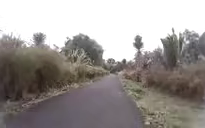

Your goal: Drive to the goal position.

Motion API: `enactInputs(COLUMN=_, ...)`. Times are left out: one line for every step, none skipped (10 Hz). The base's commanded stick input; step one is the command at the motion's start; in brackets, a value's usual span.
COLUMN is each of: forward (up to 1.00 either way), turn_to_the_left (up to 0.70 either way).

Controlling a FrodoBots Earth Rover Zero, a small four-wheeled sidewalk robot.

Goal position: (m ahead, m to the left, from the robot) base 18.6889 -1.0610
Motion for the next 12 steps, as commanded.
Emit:
enactInputs(forward=0.85, turn_to_the_left=0.00)
enactInputs(forward=0.85, turn_to_the_left=0.00)
enactInputs(forward=0.85, turn_to_the_left=0.00)
enactInputs(forward=0.85, turn_to_the_left=-0.05)
enactInputs(forward=0.85, turn_to_the_left=-0.17)
enactInputs(forward=0.85, turn_to_the_left=-0.29)
enactInputs(forward=0.85, turn_to_the_left=-0.20)
enactInputs(forward=0.85, turn_to_the_left=0.00)
enactInputs(forward=0.85, turn_to_the_left=0.00)
enactInputs(forward=0.85, turn_to_the_left=0.00)
enactInputs(forward=0.85, turn_to_the_left=0.00)
enactInputs(forward=0.85, turn_to_the_left=0.00)
